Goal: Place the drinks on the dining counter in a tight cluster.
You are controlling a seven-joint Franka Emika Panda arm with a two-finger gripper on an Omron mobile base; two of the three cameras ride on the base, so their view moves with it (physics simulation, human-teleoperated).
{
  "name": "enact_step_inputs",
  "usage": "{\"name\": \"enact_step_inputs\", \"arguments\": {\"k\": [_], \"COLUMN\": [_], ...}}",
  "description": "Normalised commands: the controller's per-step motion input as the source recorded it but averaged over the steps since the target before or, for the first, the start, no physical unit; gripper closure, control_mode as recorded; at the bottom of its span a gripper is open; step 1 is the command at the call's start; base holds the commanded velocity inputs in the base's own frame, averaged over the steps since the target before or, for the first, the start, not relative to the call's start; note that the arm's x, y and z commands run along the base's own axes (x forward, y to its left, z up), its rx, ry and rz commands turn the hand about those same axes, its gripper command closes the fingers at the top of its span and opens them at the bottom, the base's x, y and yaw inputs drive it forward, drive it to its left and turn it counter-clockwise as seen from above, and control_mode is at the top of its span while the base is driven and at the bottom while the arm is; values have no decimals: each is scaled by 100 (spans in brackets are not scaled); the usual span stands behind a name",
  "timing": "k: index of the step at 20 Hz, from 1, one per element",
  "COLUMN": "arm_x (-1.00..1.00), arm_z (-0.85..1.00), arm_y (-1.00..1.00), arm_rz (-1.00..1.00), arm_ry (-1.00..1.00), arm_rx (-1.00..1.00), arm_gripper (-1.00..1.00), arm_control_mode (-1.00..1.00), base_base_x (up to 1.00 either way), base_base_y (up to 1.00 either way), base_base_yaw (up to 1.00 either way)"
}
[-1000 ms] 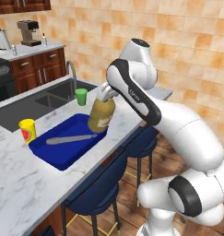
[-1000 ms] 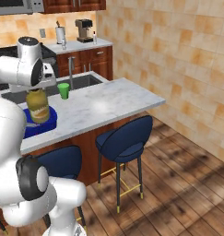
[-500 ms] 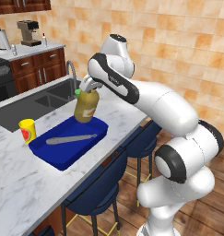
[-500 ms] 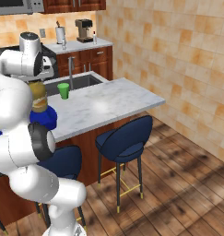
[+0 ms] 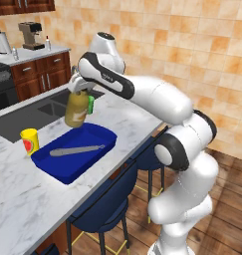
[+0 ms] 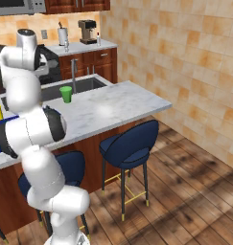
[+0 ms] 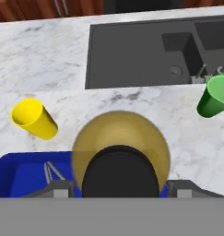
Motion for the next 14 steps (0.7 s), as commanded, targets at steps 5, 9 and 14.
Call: {"name": "enact_step_inputs", "arguments": {"k": [5, 9, 14], "arm_x": [35, 30, 27], "arm_z": [-2, 0, 0], "arm_y": [47, 48, 38], "arm_rz": [0, 0, 0], "arm_ry": [19, 10, 0], "arm_rx": [-2, -5, -6], "arm_gripper": [100, 100, 100], "arm_control_mode": [-100, -100, -100], "base_base_x": [0, 0, 0], "base_base_y": [0, 0, 0], "base_base_yaw": [0, 0, 0]}}
